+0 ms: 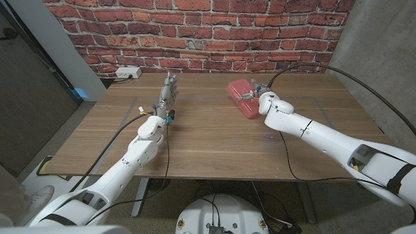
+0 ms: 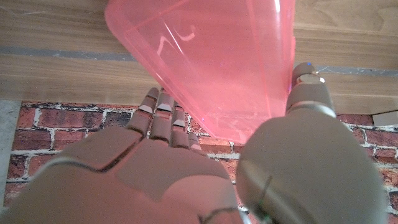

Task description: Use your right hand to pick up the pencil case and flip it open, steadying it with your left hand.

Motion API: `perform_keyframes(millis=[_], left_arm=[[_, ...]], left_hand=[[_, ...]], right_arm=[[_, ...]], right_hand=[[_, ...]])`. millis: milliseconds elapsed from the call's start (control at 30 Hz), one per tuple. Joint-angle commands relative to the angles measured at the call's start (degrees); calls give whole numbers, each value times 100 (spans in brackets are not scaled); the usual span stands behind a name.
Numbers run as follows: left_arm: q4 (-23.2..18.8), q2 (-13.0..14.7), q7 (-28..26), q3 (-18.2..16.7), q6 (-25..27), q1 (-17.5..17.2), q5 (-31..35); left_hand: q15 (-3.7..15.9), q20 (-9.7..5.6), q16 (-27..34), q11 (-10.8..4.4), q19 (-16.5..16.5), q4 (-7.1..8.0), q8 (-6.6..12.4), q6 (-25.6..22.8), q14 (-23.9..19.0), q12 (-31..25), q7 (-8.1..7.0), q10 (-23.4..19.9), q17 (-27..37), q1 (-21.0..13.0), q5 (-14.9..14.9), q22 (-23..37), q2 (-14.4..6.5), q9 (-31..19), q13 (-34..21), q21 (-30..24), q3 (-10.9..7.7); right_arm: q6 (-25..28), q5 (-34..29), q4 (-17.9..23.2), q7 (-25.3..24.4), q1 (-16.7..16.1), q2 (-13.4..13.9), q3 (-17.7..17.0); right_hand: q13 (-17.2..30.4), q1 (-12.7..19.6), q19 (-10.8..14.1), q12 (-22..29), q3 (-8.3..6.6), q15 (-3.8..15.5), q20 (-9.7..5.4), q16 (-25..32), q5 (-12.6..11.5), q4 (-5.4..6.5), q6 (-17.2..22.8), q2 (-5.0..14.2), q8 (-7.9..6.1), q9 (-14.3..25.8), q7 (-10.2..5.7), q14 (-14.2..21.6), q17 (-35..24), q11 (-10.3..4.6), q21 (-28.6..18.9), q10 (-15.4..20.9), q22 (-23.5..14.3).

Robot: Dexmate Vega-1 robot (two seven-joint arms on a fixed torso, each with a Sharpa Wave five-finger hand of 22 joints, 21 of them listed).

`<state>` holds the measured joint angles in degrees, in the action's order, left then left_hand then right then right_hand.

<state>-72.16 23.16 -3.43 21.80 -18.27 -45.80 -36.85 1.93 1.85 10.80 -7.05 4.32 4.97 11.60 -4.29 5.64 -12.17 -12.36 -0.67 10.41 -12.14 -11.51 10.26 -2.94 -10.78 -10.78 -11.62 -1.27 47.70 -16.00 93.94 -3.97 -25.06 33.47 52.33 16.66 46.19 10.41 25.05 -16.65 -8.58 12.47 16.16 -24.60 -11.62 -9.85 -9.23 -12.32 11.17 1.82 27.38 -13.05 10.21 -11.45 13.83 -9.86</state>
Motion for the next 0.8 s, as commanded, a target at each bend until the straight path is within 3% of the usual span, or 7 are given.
perform_keyframes(millis=[33, 367, 600, 800], left_arm=[[99, -53, 123, 58, -8, 89, -5], [54, -58, 130, 97, 13, 91, 24], [178, -87, 382, 171, -94, 142, 25], [161, -156, 462, 205, -89, 168, -25]], left_hand=[[365, -18, -4, -10, -22, 27, -22, -32, 5, -1, -19, 19, 13, -14, -46, 11, 53, -8, -21, 15, 27], [366, -18, -5, 5, -22, 30, -21, -44, 6, 3, -19, 24, 13, -9, -48, 11, 59, -9, -21, 15, 44], [355, 13, -13, -14, -21, 3, -30, -21, 19, 11, -20, 41, 8, -53, -46, 8, 70, -9, -21, 18, 44], [335, 78, -9, 61, -22, -52, -39, 16, 6, 25, -19, 80, 3, -131, -42, 5, 105, -11, -21, 20, 45]], right_arm=[[-440, 573, 720, -61, -298, 421, -720], [-1112, 1158, 1213, 126, -539, 769, -1248], [-1591, 1442, 1299, 306, -565, 942, -1475], [-1852, 1606, 1310, 348, -612, 1010, -1618]], right_hand=[[28, 1362, 56, 88, -298, 1769, -6, 14, -71, 218, -413, 1425, -41, 3, -70, 1174, -26, -1111, 8, 1116, -11], [58, 1422, 148, 136, -335, 1826, -24, 66, -145, 211, -383, 1442, -30, 1, -83, 1273, -85, -1165, -11, 1164, -11], [74, 1433, 136, 137, -327, 1821, -22, 79, -176, 221, -411, 1448, -8, 1, -74, 1245, -136, -1161, 5, 1127, -11], [83, 1441, 137, 145, -336, 1835, -25, 78, -202, 222, -402, 1443, -6, 0, -74, 1249, -147, -1160, 10, 1126, -11]])
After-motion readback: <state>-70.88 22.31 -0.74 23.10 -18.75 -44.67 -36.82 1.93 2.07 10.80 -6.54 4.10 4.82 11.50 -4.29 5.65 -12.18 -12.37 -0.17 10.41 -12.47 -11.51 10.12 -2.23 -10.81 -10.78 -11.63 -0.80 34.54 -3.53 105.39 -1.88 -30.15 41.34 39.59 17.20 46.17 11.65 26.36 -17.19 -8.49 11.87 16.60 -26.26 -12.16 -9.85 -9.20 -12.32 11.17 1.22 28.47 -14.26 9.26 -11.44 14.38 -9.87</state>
